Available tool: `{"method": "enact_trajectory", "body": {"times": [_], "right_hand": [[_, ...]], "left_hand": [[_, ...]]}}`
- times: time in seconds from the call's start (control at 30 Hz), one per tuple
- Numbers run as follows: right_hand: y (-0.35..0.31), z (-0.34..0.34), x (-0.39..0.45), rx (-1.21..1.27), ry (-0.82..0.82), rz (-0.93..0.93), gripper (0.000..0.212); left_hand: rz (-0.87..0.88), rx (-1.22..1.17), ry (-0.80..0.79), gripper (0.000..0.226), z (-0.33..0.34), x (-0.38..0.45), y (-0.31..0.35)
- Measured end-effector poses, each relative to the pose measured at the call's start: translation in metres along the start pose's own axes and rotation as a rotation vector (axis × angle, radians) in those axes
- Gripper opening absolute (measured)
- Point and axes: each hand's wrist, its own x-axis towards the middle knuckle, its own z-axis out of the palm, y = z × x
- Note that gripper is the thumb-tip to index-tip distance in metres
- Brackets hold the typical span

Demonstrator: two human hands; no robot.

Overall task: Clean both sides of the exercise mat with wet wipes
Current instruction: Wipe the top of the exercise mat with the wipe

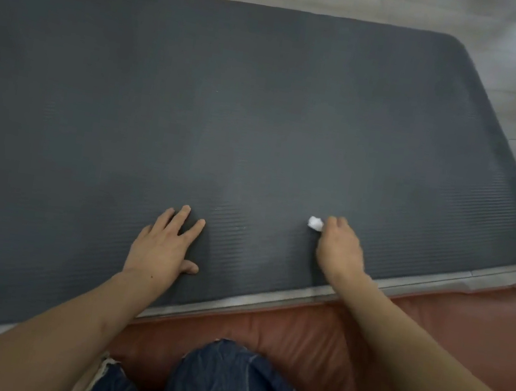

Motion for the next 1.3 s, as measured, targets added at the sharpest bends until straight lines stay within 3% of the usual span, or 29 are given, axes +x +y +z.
{"method": "enact_trajectory", "body": {"times": [0.07,0.17,0.23,0.3,0.37,0.43,0.53,0.6,0.7,0.8,0.87,0.97,1.07,1.13,1.2,1.3], "right_hand": [[0.044,-0.012,0.009,0.021,0.033,0.253,0.018],[-0.003,0.006,-0.015,0.134,0.067,0.277,0.031],[-0.067,0.028,-0.049,0.240,-0.036,0.100,0.032],[-0.114,0.034,-0.082,0.234,-0.219,-0.228,0.026],[-0.108,0.030,-0.079,0.198,-0.265,-0.420,0.020],[-0.061,0.019,-0.055,0.062,-0.236,-0.346,0.021],[0.034,0.000,-0.020,-0.052,-0.134,0.091,0.026],[0.055,-0.005,-0.021,-0.009,-0.096,0.288,0.032],[-0.007,0.013,-0.045,0.101,-0.112,0.201,0.035],[-0.092,0.029,-0.086,0.187,-0.273,-0.128,0.039],[-0.105,0.024,-0.093,0.182,-0.324,-0.302,0.030],[-0.049,0.012,-0.062,0.021,-0.248,-0.216,0.025],[0.046,-0.004,-0.025,-0.045,-0.117,0.180,0.025],[0.070,-0.005,-0.021,-0.007,-0.088,0.386,0.031],[0.039,0.006,-0.028,0.029,-0.055,0.362,0.030],[-0.059,0.031,-0.062,0.150,-0.136,0.086,0.033]], "left_hand": [[0.009,0.007,-0.058,0.106,-0.002,0.000,0.000],[0.014,0.029,-0.098,0.114,-0.001,0.000,0.000],[0.004,0.016,-0.093,0.115,0.001,0.000,0.002],[0.001,0.003,-0.082,0.115,0.003,0.000,0.002],[0.008,-0.004,-0.085,0.113,0.003,0.000,-0.001],[0.006,-0.008,-0.074,0.112,0.005,-0.001,-0.002],[0.001,-0.017,-0.051,0.111,0.008,-0.001,0.001],[-0.008,-0.018,-0.044,0.110,0.009,-0.002,0.003],[-0.016,-0.015,-0.043,0.110,0.009,0.000,0.004],[-0.013,-0.011,-0.049,0.110,0.007,-0.001,0.004],[-0.013,-0.003,-0.045,0.110,0.007,-0.001,0.002],[-0.022,0.069,-0.020,0.106,0.008,-0.005,0.003],[-0.031,0.132,0.022,0.101,0.010,-0.010,0.004],[-0.038,0.132,0.042,0.101,0.011,-0.010,0.004],[-0.041,0.125,0.037,0.102,0.011,-0.008,0.004],[-0.043,0.115,0.011,0.104,0.011,-0.007,0.002]]}}
